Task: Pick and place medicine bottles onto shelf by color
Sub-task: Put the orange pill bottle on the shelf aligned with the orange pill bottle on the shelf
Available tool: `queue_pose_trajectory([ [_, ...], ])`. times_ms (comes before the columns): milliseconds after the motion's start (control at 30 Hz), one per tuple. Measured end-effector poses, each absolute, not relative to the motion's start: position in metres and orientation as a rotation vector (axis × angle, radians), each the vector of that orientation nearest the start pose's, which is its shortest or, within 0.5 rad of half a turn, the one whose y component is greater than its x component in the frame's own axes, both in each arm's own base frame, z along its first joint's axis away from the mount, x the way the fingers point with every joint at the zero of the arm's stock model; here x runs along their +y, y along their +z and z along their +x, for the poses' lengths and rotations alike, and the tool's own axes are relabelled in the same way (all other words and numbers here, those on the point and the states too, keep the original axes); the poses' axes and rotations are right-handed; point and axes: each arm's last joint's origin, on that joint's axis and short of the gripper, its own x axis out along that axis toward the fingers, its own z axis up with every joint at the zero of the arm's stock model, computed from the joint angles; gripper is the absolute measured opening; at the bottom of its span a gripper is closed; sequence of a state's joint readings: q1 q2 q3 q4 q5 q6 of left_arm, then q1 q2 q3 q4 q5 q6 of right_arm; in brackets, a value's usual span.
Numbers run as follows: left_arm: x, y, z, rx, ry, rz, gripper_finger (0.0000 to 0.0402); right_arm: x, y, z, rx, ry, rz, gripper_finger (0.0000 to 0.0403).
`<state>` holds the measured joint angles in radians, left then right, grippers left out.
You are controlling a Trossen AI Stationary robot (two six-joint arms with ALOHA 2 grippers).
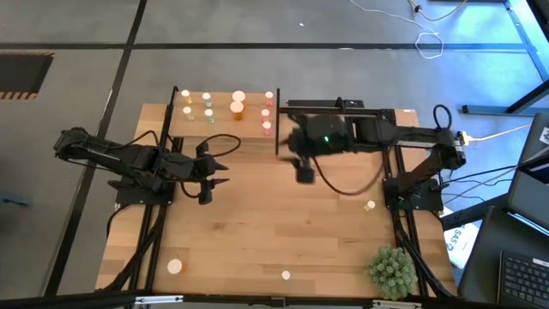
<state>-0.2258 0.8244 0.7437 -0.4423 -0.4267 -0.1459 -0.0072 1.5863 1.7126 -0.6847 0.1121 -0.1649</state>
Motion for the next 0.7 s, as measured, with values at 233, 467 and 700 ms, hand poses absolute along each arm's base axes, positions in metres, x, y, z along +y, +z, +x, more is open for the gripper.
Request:
queue_pose_trajectory([
  [233,-0.028,0.290,0.169,0.481,0.218,0.026,0.0156,0.037,0.394,0.324,0.752,0.123,-0.141,0.0194],
  [467,-0.039,0.293,0.165,0.470,0.122,0.021,0.0156,0.065,0.385,0.311,0.884,0.137,-0.027,0.0194],
  [700,-0.045,0.294,0.161,0.455,0.099,0.013,0.0156,0.076,0.385,0.308,0.910,0.023,0.262,0.0194],
])
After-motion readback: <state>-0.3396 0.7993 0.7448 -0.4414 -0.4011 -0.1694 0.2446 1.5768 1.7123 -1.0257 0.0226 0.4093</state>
